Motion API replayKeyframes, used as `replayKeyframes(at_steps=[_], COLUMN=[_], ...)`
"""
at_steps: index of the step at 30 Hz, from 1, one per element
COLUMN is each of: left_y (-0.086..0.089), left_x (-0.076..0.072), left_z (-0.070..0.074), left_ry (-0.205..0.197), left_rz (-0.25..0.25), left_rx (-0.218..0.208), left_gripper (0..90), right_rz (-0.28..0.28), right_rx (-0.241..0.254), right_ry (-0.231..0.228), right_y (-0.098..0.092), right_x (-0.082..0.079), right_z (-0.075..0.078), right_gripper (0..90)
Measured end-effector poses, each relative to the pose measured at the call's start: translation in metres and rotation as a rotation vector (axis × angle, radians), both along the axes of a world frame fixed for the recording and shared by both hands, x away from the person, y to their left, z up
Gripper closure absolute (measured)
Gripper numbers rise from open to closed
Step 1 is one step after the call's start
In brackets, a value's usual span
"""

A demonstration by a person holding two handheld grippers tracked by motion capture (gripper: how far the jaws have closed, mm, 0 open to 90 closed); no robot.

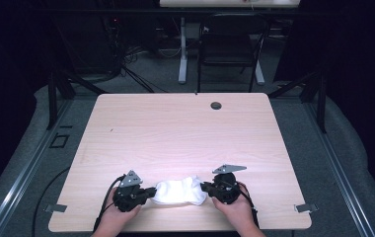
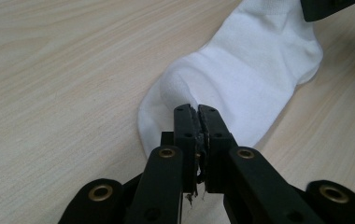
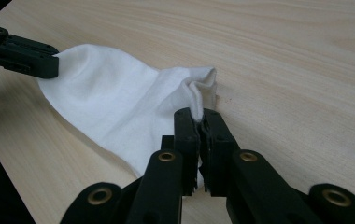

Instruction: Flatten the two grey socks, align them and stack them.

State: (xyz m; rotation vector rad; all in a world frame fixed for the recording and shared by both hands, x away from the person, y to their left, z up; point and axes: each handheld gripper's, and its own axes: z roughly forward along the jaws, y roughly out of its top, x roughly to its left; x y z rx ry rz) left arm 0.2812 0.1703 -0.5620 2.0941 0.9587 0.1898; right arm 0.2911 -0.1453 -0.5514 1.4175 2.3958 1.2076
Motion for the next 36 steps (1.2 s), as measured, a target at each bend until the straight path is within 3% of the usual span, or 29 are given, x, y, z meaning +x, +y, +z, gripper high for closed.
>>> replayKeyframes(at_steps=[20, 36], left_y=[0.001, 0.003], left_x=[0.004, 0.003], left_z=[-0.013, -0.007], left_ry=[0.028, 0.018], left_rz=[0.013, 0.016], left_rx=[0.033, 0.022], left_gripper=[86.7, 84.5], right_rz=[0.006, 0.026], right_rx=[-0.041, -0.027], right_ry=[0.017, -0.010], right_y=[0.002, 0.006], right_x=[0.005, 0.005], right_z=[-0.013, -0.013], right_gripper=[85.5, 84.8])
